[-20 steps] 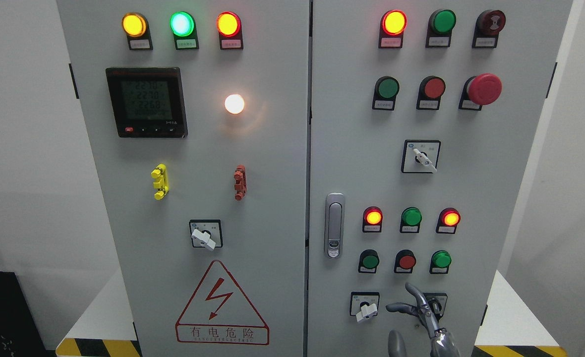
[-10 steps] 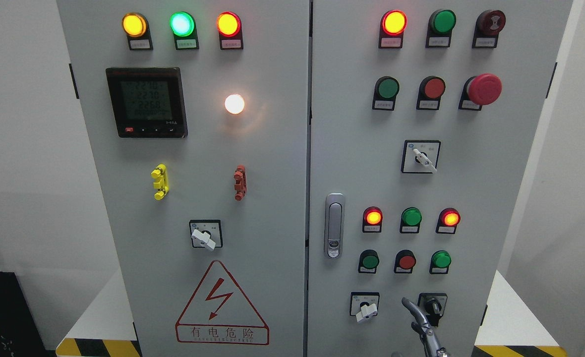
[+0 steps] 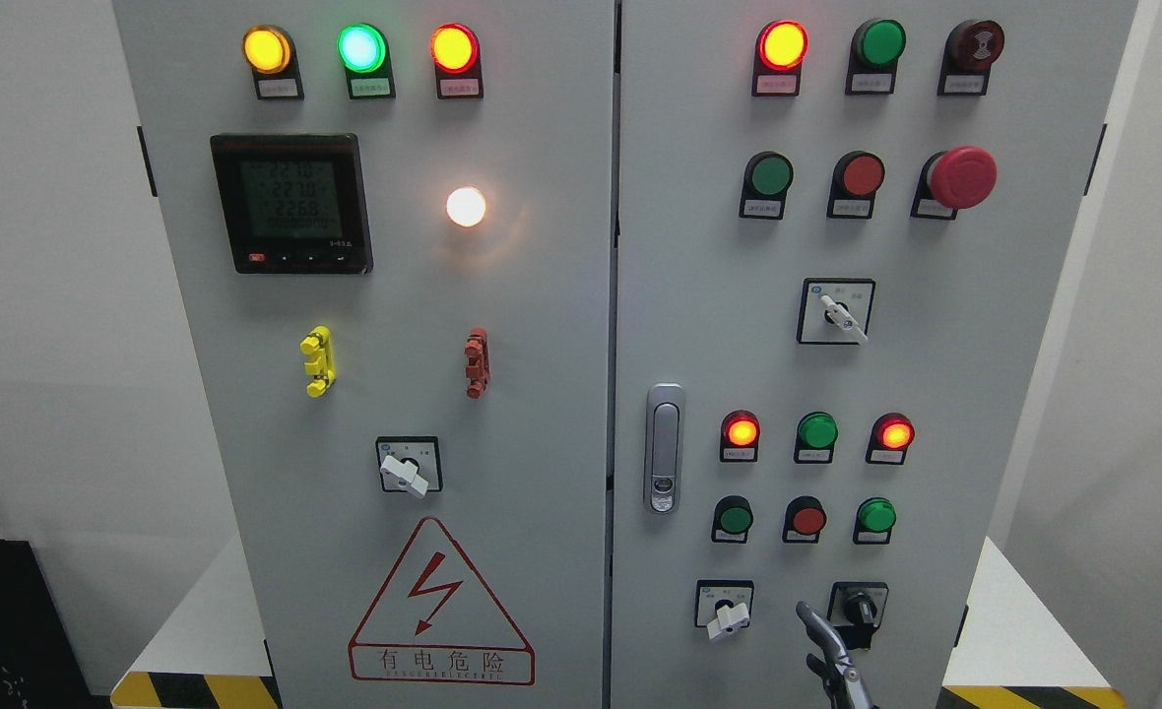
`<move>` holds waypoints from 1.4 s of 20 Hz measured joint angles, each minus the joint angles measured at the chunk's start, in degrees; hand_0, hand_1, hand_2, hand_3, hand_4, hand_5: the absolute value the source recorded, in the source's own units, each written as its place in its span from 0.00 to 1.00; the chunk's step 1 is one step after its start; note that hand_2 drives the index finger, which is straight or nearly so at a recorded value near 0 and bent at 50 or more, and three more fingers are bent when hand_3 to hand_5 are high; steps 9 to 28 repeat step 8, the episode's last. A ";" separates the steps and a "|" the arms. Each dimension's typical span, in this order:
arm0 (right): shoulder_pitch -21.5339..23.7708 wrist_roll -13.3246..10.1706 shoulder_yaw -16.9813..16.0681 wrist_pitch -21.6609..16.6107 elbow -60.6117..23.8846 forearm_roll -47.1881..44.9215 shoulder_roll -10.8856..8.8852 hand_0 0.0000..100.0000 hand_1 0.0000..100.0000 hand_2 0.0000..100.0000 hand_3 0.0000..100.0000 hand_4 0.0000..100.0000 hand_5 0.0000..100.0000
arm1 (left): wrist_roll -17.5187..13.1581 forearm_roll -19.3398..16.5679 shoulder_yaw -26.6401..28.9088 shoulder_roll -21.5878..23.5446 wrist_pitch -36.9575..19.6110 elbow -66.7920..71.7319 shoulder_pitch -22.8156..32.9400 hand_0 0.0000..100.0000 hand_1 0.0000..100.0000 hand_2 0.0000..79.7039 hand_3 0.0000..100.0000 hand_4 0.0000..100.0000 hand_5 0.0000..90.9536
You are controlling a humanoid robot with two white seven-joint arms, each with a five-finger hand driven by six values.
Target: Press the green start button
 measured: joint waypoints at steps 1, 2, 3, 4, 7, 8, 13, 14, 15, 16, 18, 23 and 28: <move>0.04 0.01 0.10 0.06 -0.04 -0.37 0.02 0.00 0.12 0.00 0.00 0.00 0.00 | 0.00 0.00 0.00 0.00 0.00 0.00 0.00 0.12 0.56 0.00 0.00 0.00 0.00; 0.09 0.01 0.18 0.10 -0.07 -0.64 0.03 0.00 0.12 0.00 0.00 0.00 0.00 | 0.00 0.00 0.00 0.00 0.00 0.00 0.00 0.12 0.56 0.00 0.00 0.00 0.00; 0.11 0.02 0.24 0.11 -0.08 -0.86 0.03 0.00 0.12 0.00 0.00 0.00 0.00 | 0.00 0.00 0.00 0.00 0.00 0.00 0.00 0.12 0.56 0.00 0.00 0.00 0.00; 0.12 0.02 0.32 0.12 -0.08 -1.07 0.04 0.00 0.12 0.00 0.00 0.00 0.00 | 0.00 0.00 0.00 0.00 0.00 0.00 0.00 0.12 0.56 0.00 0.00 0.00 0.00; 0.14 0.02 0.46 0.12 -0.10 -1.46 0.04 0.00 0.12 0.00 0.00 0.00 0.00 | 0.00 0.00 0.00 0.00 0.00 0.00 0.00 0.12 0.56 0.00 0.00 0.00 0.00; 0.14 0.03 0.49 0.12 -0.10 -1.57 0.05 0.00 0.12 0.00 0.00 0.00 0.00 | 0.00 0.00 0.00 0.00 0.00 0.00 0.00 0.12 0.56 0.00 0.00 0.00 0.00; 0.14 0.03 0.49 0.12 -0.10 -1.57 0.05 0.00 0.12 0.00 0.00 0.00 0.00 | 0.00 0.00 0.00 0.00 0.00 0.00 0.00 0.12 0.56 0.00 0.00 0.00 0.00; 0.14 0.03 0.49 0.12 -0.10 -1.57 0.05 0.00 0.12 0.00 0.00 0.00 0.00 | 0.00 0.00 0.00 0.00 0.00 0.00 0.00 0.12 0.56 0.00 0.00 0.00 0.00; 0.14 0.03 0.49 0.12 -0.10 -1.57 0.05 0.00 0.12 0.00 0.00 0.00 0.00 | 0.00 0.00 0.00 0.00 0.00 0.00 0.00 0.12 0.56 0.00 0.00 0.00 0.00; 0.14 0.03 0.49 0.12 -0.10 -1.57 0.05 0.00 0.12 0.00 0.00 0.00 0.00 | 0.00 0.00 0.00 0.00 0.00 0.00 0.00 0.12 0.56 0.00 0.00 0.00 0.00; 0.14 0.03 0.49 0.12 -0.10 -1.57 0.05 0.00 0.12 0.00 0.00 0.00 0.00 | 0.00 0.00 0.00 0.00 0.00 0.00 0.00 0.12 0.56 0.00 0.00 0.00 0.00; 0.14 0.03 0.49 0.12 -0.10 -1.57 0.05 0.00 0.12 0.00 0.00 0.00 0.00 | 0.00 0.00 0.00 0.00 0.00 0.00 0.00 0.12 0.56 0.00 0.00 0.00 0.00; 0.14 0.03 0.49 0.12 -0.10 -1.57 0.05 0.00 0.12 0.00 0.00 0.00 0.00 | 0.00 0.00 0.00 0.00 0.00 0.00 0.00 0.12 0.56 0.00 0.00 0.00 0.00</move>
